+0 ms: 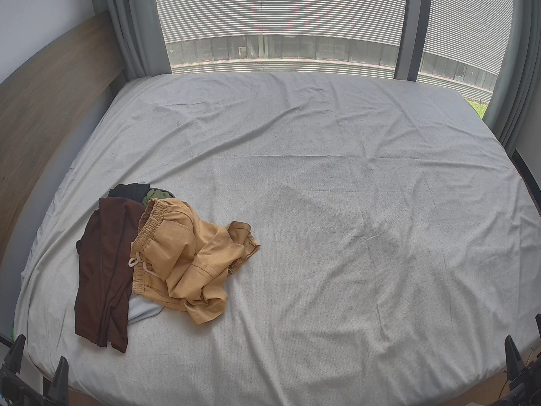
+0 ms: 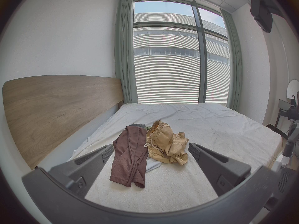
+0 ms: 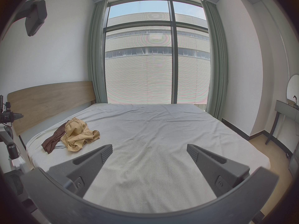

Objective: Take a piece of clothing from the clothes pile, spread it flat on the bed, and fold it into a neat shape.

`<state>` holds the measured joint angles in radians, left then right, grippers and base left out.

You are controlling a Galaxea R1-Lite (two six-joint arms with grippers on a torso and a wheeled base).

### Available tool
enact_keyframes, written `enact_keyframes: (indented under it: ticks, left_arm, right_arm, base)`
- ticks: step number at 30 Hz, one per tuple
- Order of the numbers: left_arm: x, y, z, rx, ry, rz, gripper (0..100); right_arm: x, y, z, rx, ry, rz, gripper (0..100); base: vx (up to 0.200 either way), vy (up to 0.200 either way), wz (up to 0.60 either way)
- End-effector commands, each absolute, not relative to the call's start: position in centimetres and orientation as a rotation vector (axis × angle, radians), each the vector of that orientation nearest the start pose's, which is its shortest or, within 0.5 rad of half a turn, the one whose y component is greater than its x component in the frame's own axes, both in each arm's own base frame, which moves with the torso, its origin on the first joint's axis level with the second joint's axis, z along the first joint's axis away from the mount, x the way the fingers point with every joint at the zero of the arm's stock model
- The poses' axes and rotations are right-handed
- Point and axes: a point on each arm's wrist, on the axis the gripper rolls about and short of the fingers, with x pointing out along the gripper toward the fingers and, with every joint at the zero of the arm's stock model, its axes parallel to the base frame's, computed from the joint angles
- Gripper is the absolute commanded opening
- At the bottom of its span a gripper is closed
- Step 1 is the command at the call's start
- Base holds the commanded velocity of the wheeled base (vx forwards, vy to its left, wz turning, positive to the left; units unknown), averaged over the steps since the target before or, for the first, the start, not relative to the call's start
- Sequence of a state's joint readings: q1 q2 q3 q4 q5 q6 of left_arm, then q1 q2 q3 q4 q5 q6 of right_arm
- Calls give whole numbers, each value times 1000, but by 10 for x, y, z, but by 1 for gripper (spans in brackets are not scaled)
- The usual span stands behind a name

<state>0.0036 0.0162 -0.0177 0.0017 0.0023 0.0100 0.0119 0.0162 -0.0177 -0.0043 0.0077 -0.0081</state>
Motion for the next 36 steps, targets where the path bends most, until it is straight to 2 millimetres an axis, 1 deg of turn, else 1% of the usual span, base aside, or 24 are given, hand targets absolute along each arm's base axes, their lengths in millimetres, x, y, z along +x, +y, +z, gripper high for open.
enact_keyframes:
  ticks: [1,16,17,18,19,20,21,25,28,31,32,33,34,35,36]
  left_arm:
    - [-23,0,75,9,3,8,100]
    - [-23,0,76,-11,-5,11,100]
    - [-23,0,79,-15,-28,14,100]
    - [-25,0,89,-17,-60,13,100]
    - [-27,0,104,-15,-111,18,100]
    - [-28,0,113,-13,-127,16,100]
    - [-27,0,117,-8,-117,13,100]
    - [-19,0,120,-2,-67,6,100]
    - [-14,1,137,-14,-73,-33,100]
    - [-8,1,147,-19,-52,-69,100]
    - [-8,1,148,-20,-50,-71,100]
    - [-1,0,157,-26,-28,-83,100]
    - [0,0,158,-26,-27,-83,100]
    - [7,-1,170,-36,-23,-94,100]
    - [11,-1,176,-36,-21,-100,100]
  right_arm:
    - [-23,0,76,-9,-5,21,100]
    - [-23,0,76,-9,-6,20,100]
    - [-23,0,76,-9,-6,21,100]
    - [-23,0,76,-9,-6,20,100]
    - [-23,0,76,-9,-6,21,100]
    - [-23,0,76,-9,-6,20,100]
    - [-23,0,76,-9,-6,20,100]
    - [-23,0,76,-9,-6,20,100]
    - [-23,0,76,-9,-6,21,100]
    - [-23,0,76,-9,-6,20,100]
    - [-23,0,76,-9,-6,20,100]
    - [-23,0,76,-9,-6,20,100]
    - [-23,0,76,-9,-6,20,100]
    - [-23,0,76,-9,-6,20,100]
    - [-23,0,76,-9,-6,20,100]
  base:
    - [0,0,0]
    - [0,0,0]
    - [0,0,0]
    - [0,0,0]
    - [0,0,0]
    - [0,0,0]
    - [0,0,0]
    - [0,0,0]
    - [0,0,0]
    - [0,0,0]
    - [0,0,0]
    - [0,0,0]
    - [0,0,0]
    - [0,0,0]
    - [0,0,0]
